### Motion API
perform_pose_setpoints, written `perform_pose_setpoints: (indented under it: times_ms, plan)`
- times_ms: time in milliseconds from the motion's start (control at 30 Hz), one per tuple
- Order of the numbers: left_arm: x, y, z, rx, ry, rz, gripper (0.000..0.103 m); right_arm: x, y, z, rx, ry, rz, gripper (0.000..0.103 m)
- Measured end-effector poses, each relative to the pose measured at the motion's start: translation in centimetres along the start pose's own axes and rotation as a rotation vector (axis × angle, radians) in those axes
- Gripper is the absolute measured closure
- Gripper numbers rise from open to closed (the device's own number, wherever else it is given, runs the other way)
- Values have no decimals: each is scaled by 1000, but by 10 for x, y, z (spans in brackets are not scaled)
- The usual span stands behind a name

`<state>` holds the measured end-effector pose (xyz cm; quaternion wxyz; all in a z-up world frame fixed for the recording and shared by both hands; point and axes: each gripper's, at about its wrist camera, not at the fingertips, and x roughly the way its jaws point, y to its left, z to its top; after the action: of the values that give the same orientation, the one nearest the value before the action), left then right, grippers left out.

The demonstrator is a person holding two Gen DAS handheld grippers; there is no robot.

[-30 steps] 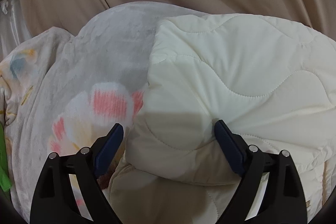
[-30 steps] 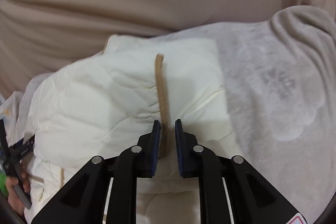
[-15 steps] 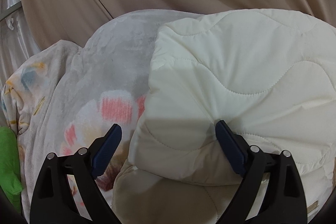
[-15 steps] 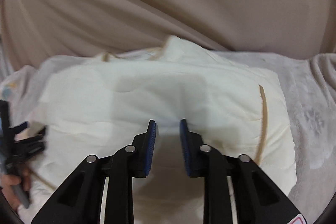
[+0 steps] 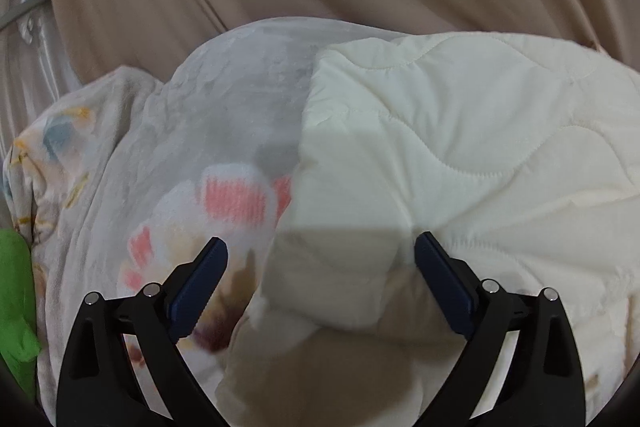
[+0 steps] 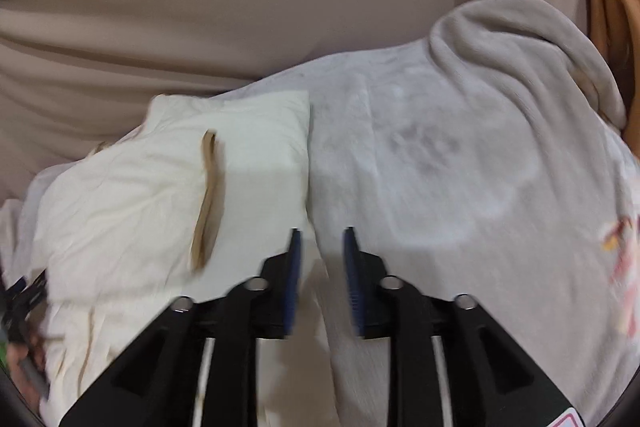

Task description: Fold large clothes

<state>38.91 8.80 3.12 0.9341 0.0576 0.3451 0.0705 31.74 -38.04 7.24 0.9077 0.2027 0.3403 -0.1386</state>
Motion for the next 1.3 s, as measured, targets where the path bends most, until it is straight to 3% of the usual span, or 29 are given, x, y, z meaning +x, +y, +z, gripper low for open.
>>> perform_pose_setpoints:
  times_ms: [33, 100, 200, 267, 433, 533, 700, 767, 800, 833, 900, 967, 1133, 1300]
  plan:
    - [-8, 8, -5, -13, 16, -46, 11, -18, -8, -13, -6, 14, 28, 41]
    - [-26, 24, -19, -24, 71, -149, 11, -51, -18, -40, -33, 31, 74, 30]
    - [-65, 60, -57, -44, 149, -288, 11, -102, -36, -98, -74, 105, 143, 23]
    - [-86, 82, -82, -69, 174, -342, 10, -123, -46, -130, -61, 139, 179, 18]
    - [-122, 124, -148, -113, 224, -389, 11, -149, -79, -197, 61, 207, 254, 18]
    - [-129, 130, -169, -139, 236, -398, 11, -147, -86, -206, 130, 195, 292, 16]
    - [-123, 123, -173, -200, 248, -439, 12, -129, -84, -194, 253, 174, 369, 16]
    - [-124, 114, -171, -190, 243, -436, 26, -122, -76, -188, 264, 177, 371, 16]
    - [-125, 109, -169, -181, 251, -440, 40, -120, -72, -185, 259, 177, 369, 24]
    - [-129, 106, -168, -179, 250, -438, 55, -118, -66, -183, 242, 185, 379, 56]
    - [-144, 102, -162, -143, 223, -396, 81, -115, -48, -180, 159, 230, 376, 95]
    - [-166, 105, -156, -116, 170, -379, 92, -128, -34, -179, 87, 184, 324, 96]
    - [-232, 132, -159, -104, 91, -446, 96, -200, -27, -177, 38, 18, 360, 99]
    - [-298, 162, -208, -79, 64, -511, 97, -281, -39, -214, 21, -69, 386, 99]
